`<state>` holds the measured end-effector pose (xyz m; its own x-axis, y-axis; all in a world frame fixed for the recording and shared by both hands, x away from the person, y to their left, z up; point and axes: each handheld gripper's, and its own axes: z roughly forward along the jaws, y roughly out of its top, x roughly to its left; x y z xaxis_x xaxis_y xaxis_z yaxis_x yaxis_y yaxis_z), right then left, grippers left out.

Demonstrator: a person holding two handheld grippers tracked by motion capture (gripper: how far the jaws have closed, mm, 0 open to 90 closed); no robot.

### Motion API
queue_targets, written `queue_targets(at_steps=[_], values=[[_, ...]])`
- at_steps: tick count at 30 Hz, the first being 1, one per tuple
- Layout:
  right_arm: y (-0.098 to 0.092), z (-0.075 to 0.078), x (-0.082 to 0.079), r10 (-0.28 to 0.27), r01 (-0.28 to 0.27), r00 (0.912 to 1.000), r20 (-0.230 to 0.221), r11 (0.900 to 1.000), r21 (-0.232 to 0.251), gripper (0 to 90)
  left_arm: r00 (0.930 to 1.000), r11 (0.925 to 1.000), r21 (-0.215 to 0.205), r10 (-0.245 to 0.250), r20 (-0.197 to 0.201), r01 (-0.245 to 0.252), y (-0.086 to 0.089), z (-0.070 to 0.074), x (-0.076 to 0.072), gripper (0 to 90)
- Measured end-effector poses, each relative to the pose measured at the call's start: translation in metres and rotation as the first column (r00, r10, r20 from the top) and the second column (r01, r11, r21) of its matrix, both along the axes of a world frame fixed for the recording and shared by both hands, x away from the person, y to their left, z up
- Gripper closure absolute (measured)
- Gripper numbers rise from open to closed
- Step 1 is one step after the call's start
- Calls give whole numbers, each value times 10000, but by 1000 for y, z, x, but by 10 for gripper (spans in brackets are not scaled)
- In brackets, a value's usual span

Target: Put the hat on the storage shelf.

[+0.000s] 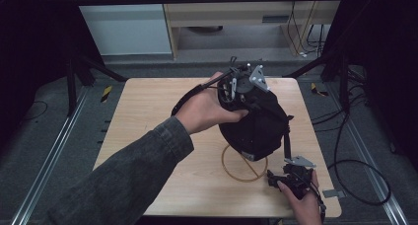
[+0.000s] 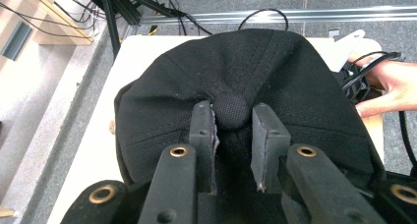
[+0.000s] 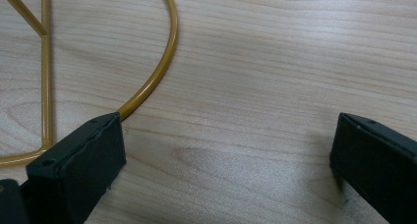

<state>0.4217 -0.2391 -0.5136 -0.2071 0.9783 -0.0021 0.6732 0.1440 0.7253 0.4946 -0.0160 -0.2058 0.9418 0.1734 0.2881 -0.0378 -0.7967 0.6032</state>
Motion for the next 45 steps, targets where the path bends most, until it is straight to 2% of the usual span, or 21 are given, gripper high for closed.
queue_targets(at_steps=[6,20,26,45], values=[[0,0,0,19,-19,10000,-3,10000,-5,4,10000,10000,92,-10,-78,11,-2,-7,0,736],[0,0,0,7,-7,10000,-2,10000,7,4,9999,9999,139,-23,-153,26,-5,-12,2,734],[0,0,0,19,-19,10000,-3,10000,-10,4,9998,9992,381,-79,-185,86,-9,-16,2,732],[0,0,0,20,-20,10000,-4,10000,-4,4,9995,9981,606,-69,-296,87,-11,-30,4,715]])
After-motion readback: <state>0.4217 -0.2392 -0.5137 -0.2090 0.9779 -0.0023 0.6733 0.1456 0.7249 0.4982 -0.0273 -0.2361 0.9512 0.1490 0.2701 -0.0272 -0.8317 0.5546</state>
